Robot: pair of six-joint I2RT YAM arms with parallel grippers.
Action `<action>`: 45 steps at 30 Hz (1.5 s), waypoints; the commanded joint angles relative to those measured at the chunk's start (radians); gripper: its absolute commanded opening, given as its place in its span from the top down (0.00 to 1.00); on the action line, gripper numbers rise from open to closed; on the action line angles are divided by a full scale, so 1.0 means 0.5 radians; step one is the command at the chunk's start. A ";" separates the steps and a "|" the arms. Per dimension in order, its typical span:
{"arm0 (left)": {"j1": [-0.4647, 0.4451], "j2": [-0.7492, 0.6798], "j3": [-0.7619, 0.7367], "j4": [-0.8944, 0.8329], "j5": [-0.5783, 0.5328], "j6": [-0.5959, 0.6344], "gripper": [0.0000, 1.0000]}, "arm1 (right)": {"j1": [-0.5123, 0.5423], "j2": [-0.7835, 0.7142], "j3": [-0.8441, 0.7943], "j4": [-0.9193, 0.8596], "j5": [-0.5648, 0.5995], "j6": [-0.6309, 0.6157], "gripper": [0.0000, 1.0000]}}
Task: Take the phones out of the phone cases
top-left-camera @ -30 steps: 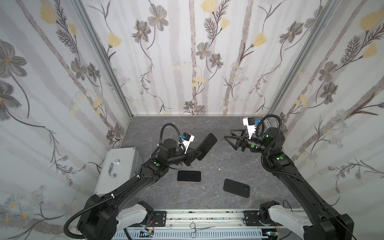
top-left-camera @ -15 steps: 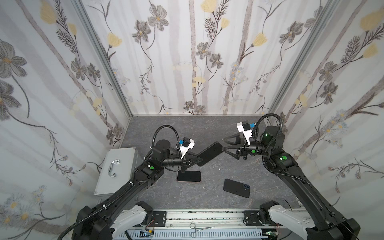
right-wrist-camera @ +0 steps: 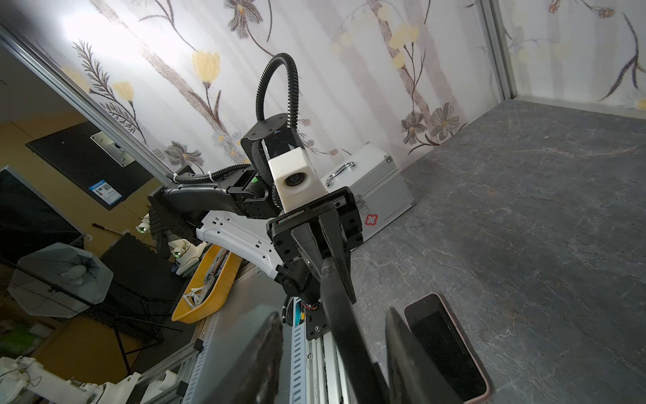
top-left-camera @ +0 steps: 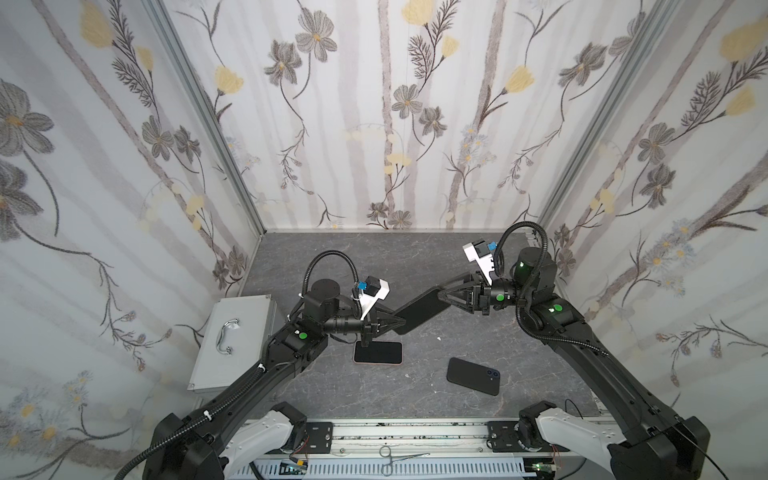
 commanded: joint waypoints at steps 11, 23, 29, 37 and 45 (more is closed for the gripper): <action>0.001 -0.025 0.007 0.120 0.030 0.036 1.00 | 0.083 0.056 -0.082 0.374 -0.056 0.339 0.68; -0.001 -0.116 -0.022 0.120 -0.178 0.117 1.00 | 0.104 0.041 -0.115 0.507 -0.078 0.585 0.76; -0.019 -0.151 0.001 0.118 -0.486 0.296 1.00 | 0.110 0.028 -0.109 0.552 -0.119 0.714 0.76; -0.063 -0.139 0.107 0.108 -0.886 0.649 1.00 | 0.120 0.000 -0.145 0.557 -0.141 0.774 0.75; -0.079 -0.116 0.167 0.106 -1.079 0.796 1.00 | 0.124 0.006 -0.170 0.599 -0.116 0.823 0.67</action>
